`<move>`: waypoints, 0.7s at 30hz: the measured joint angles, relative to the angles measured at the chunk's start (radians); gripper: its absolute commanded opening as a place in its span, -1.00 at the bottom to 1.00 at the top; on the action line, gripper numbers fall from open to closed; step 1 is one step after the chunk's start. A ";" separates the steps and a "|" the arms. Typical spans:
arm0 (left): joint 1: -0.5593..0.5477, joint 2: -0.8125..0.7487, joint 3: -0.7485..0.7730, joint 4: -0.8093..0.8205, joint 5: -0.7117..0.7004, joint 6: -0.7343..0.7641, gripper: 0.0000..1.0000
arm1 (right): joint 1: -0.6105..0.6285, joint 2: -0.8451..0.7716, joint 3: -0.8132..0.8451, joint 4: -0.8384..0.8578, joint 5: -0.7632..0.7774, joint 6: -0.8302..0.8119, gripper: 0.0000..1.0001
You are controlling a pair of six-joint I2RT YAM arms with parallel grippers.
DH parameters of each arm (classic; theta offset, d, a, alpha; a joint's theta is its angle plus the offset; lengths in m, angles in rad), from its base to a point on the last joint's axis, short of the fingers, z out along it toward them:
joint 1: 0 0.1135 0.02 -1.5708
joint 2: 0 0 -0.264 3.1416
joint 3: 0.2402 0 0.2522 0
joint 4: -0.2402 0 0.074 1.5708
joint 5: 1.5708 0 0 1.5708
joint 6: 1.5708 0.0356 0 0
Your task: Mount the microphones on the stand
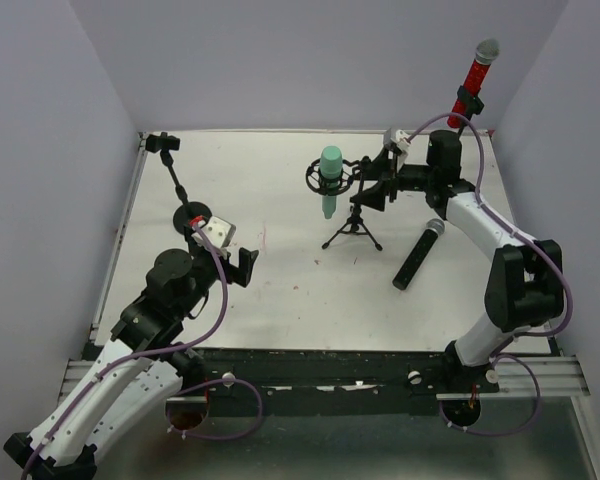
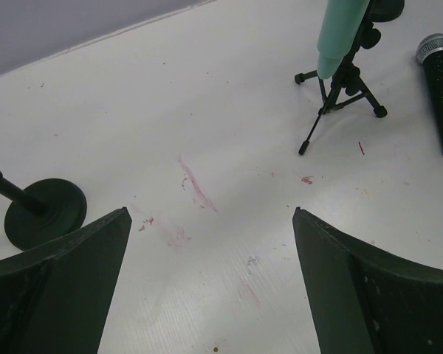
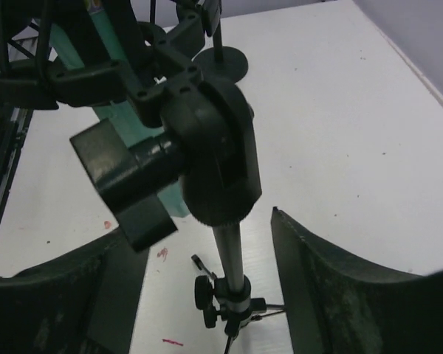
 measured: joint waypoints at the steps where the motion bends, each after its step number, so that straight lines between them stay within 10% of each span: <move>1: 0.000 0.000 0.000 0.000 0.000 0.000 0.97 | 0.006 0.006 0.000 0.033 0.003 0.033 0.28; 10: 0.000 0.000 0.000 0.001 -0.005 0.000 0.97 | 0.016 0.032 0.000 0.147 0.024 0.135 -0.76; 21: 0.005 0.000 0.000 0.005 -0.008 0.000 0.97 | 0.014 0.150 0.179 0.085 0.084 0.058 -0.99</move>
